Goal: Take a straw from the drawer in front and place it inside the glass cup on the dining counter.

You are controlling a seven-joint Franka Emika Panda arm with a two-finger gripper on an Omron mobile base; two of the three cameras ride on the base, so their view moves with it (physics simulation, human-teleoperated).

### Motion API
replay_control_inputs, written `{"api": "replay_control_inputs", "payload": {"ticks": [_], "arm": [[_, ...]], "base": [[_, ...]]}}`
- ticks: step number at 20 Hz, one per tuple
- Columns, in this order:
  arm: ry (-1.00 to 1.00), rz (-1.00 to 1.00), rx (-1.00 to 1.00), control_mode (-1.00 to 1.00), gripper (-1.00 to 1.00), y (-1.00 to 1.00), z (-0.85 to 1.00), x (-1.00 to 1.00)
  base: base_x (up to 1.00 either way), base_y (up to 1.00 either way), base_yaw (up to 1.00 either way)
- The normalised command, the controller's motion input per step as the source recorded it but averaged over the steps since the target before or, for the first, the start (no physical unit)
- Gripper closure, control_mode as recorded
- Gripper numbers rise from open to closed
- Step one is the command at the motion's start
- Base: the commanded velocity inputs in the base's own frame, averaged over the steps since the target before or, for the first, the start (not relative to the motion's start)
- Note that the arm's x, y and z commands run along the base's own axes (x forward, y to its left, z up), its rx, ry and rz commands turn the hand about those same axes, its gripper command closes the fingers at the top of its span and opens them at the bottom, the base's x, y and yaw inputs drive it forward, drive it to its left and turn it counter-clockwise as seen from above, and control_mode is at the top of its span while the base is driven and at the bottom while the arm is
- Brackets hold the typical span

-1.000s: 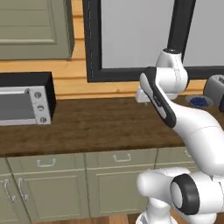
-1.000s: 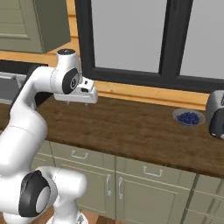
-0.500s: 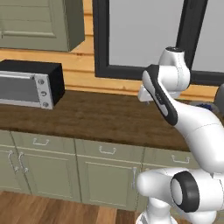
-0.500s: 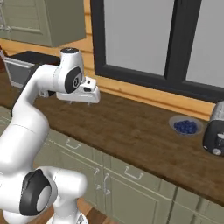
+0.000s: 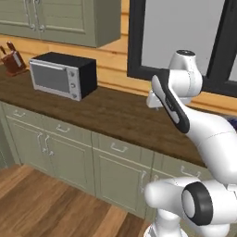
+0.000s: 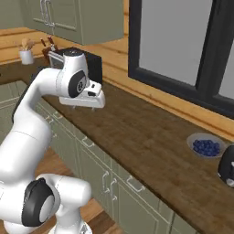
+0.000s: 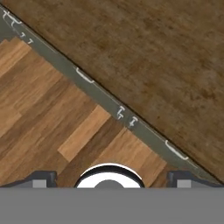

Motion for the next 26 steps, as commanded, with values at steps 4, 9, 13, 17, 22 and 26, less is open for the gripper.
{"api": "replay_control_inputs", "payload": {"ticks": [4, 9, 13, 17, 22, 26], "arm": [[0.00, 0.00, 0.00, 1.00, -1.00, 0.00, 0.00, 0.00], [0.00, 0.00, 0.00, 1.00, -1.00, 0.00, 0.00, 0.00], [0.00, 0.00, 0.00, 1.00, -1.00, 0.00, 0.00, 0.00], [0.00, 0.00, 0.00, 1.00, -1.00, 0.00, 0.00, 0.00], [0.00, 0.00, 0.00, 1.00, -1.00, 0.00, 0.00, 0.00], [0.00, 0.29, 0.07, -1.00, -1.00, -0.24, 0.00, 0.00]], "base": [[0.00, -0.56, 0.48], [0.03, -0.51, 0.43], [0.00, -0.51, 0.39], [0.00, -0.59, 0.38], [0.00, -0.58, 0.36], [0.00, 0.00, 0.00]]}}
